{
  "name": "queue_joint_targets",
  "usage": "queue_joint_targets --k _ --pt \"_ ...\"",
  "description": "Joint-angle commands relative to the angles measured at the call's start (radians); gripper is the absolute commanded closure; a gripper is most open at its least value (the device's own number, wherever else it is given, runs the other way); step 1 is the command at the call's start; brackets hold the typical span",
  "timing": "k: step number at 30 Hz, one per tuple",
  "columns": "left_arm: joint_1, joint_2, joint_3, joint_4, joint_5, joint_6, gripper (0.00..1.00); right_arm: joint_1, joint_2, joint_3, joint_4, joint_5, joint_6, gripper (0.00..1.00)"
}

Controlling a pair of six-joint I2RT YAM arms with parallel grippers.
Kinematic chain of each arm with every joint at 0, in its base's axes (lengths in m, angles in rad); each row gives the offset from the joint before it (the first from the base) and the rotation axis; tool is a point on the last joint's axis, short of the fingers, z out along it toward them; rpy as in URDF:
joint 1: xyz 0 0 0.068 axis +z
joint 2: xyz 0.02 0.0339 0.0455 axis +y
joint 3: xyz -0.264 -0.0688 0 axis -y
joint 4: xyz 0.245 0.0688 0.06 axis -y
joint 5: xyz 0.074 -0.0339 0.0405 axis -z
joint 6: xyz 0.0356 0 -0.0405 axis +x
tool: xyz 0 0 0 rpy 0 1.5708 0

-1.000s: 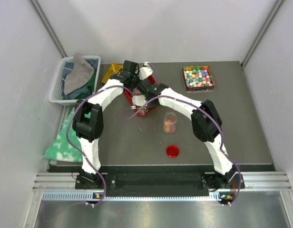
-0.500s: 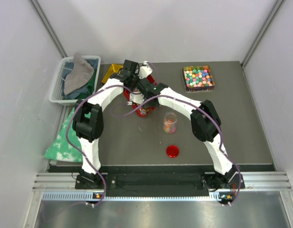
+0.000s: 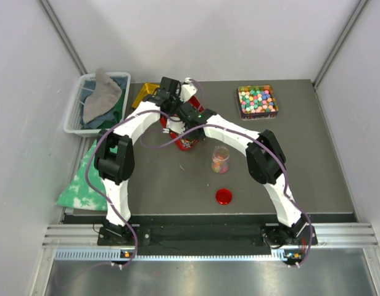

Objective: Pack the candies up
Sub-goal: Scoop the fake candies from the storage box.

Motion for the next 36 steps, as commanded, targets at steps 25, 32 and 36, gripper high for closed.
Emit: queue_joint_targets --k 25,32,36 --pt "-0.018 0.046 0.041 0.065 0.034 -0.096 1.00 -0.084 -0.204 -0.150 0.183 0.026 -0.069 1.00" --pt "-0.009 0.058 0.032 0.082 0.019 -0.104 1.00 -0.084 -0.224 -0.158 0.163 0.021 -0.123 1.00" --pt "-0.006 0.063 0.030 0.095 0.011 -0.115 1.00 -0.086 -0.236 -0.177 0.122 0.009 -0.160 1.00"
